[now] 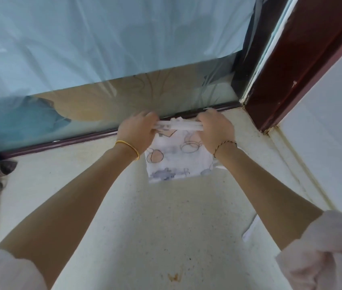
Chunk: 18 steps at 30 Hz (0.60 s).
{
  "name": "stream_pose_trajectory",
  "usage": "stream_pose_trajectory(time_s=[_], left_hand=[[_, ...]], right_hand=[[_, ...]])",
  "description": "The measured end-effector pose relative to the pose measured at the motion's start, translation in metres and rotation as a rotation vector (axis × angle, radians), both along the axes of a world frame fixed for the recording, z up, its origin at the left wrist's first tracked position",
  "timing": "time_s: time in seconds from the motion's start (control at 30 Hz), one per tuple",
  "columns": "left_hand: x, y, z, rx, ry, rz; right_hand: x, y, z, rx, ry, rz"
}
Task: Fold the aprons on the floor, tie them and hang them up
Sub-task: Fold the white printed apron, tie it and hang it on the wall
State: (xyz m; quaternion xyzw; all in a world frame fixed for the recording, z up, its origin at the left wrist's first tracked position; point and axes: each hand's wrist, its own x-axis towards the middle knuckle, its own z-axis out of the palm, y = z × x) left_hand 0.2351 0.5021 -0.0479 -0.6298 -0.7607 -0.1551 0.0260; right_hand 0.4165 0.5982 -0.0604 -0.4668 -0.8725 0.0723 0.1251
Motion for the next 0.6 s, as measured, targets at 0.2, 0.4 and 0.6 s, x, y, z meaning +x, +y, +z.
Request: stream_pose_trajectory(time_s=[0.2, 0.4, 0.6], left_hand=[[0.018, -0.062, -0.021, 0.299, 0.304, -0.266], [0.051, -0.155, -0.125, -0.159, 0.335, -0.461], [0.062, -0.188, -0.128, -0.304, 0.209, -0.586]], right_hand=[[0.04, -0.062, -0.011, 0.436, 0.221, 0.2], [0.09, -0.144, -0.111, 0.059, -0.06, 0.37], [0.115, -0.163, -0.11, -0.169, -0.137, 0.516]])
